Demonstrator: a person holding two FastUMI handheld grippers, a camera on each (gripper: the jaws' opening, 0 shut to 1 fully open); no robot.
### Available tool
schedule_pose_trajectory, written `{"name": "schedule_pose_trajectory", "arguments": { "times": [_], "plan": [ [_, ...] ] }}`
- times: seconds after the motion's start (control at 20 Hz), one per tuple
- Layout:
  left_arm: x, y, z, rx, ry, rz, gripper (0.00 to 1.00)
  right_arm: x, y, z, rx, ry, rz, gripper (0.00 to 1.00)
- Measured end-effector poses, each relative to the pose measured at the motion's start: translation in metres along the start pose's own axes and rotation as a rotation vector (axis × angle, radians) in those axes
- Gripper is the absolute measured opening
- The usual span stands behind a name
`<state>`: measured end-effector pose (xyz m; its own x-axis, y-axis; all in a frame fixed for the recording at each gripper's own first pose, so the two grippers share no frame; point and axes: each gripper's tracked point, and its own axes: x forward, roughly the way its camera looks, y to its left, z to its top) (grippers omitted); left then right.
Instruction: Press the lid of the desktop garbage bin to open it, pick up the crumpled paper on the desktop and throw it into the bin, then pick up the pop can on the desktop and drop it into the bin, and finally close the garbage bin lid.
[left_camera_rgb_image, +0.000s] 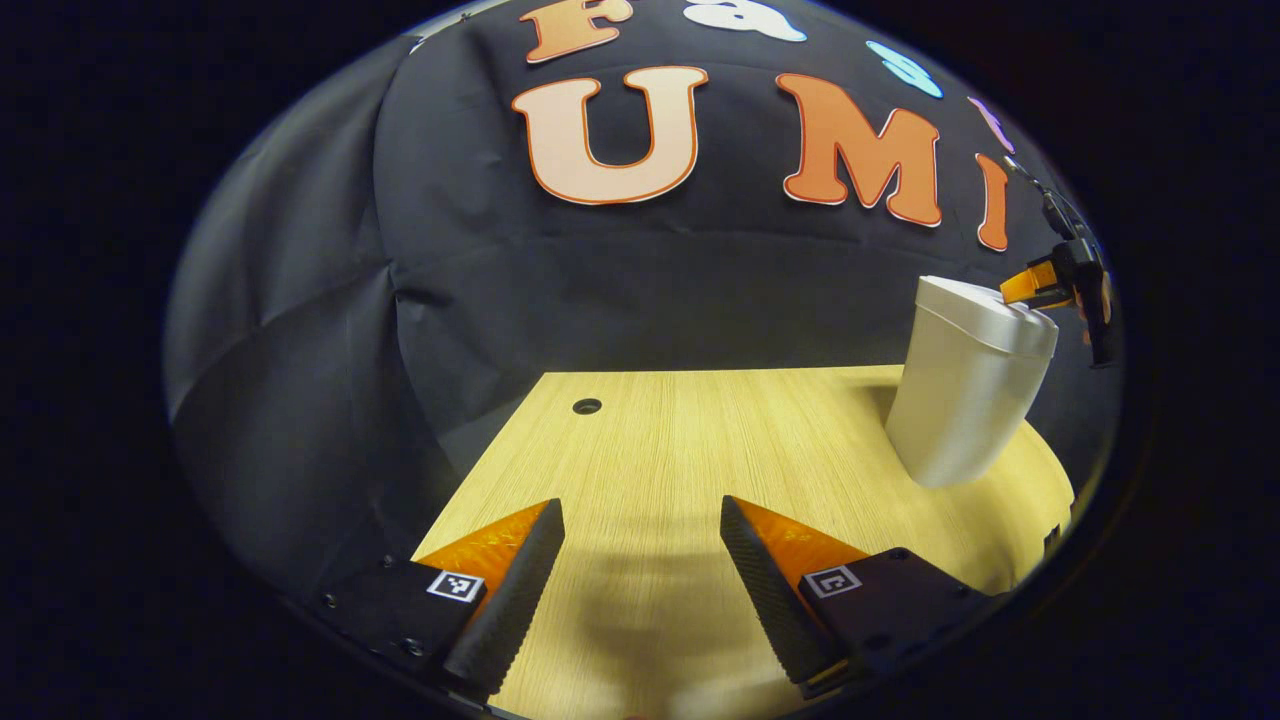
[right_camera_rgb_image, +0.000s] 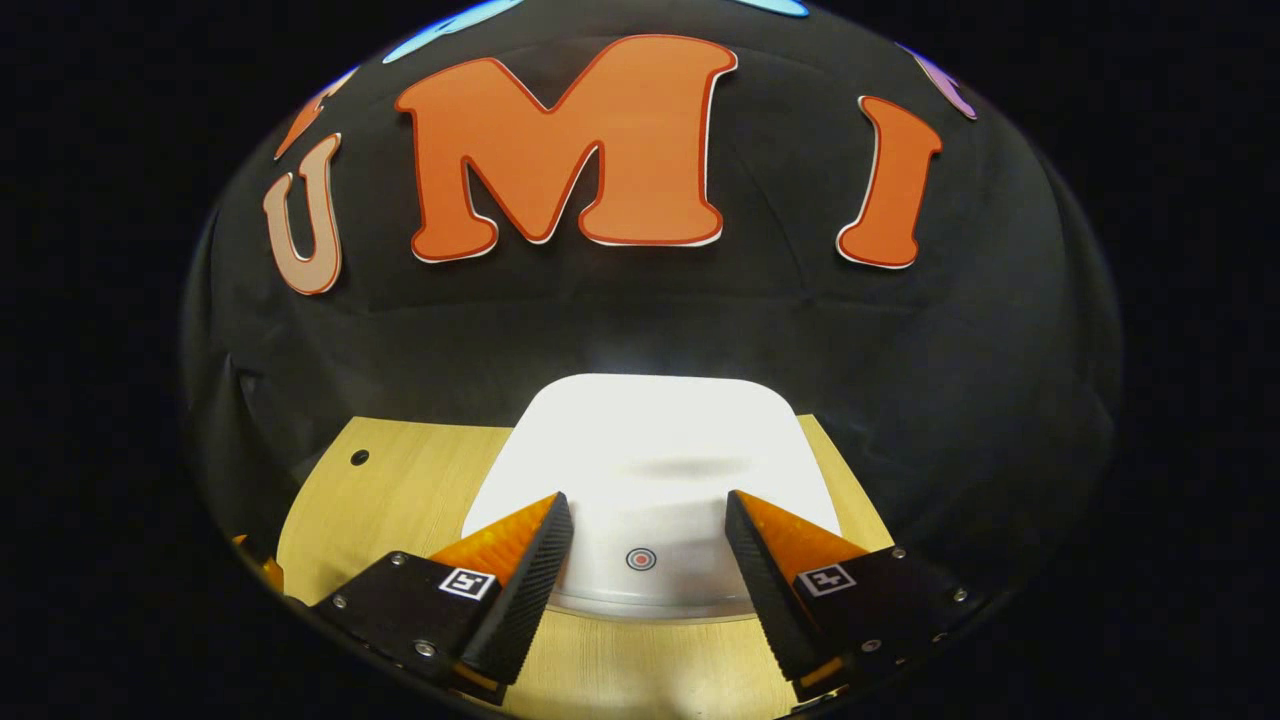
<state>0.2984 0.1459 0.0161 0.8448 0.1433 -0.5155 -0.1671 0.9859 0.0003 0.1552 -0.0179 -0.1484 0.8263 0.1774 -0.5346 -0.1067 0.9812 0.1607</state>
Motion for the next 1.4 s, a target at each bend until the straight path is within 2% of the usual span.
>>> {"name": "schedule_pose_trajectory", "arguments": {
  "times": [0.2,0.45,0.65,1.05,1.3,1.4],
  "plan": [
    [0.000,0.000,0.000,0.002,0.003,-0.007,1.00,-0.001,0.000,0.001,-0.005,-0.045,0.000,0.94],
    [-0.002,-0.001,0.005,0.009,-0.015,-0.007,1.00,-0.001,0.000,0.005,0.026,-0.039,0.006,0.93],
    [-0.002,-0.001,0.009,0.006,-0.027,-0.006,1.00,-0.009,0.006,0.009,0.029,-0.058,0.017,0.96],
    [0.004,-0.008,0.029,0.020,-0.060,-0.029,1.00,-0.044,0.018,0.035,-0.014,-0.241,0.014,0.97],
    [-0.001,-0.014,0.043,0.045,-0.104,-0.051,1.00,-0.069,0.043,0.029,-0.020,-0.352,0.063,0.97],
    [-0.001,-0.017,0.052,0.065,-0.121,-0.058,1.00,-0.082,0.060,0.026,-0.032,-0.399,0.107,0.97]
  ]
}}
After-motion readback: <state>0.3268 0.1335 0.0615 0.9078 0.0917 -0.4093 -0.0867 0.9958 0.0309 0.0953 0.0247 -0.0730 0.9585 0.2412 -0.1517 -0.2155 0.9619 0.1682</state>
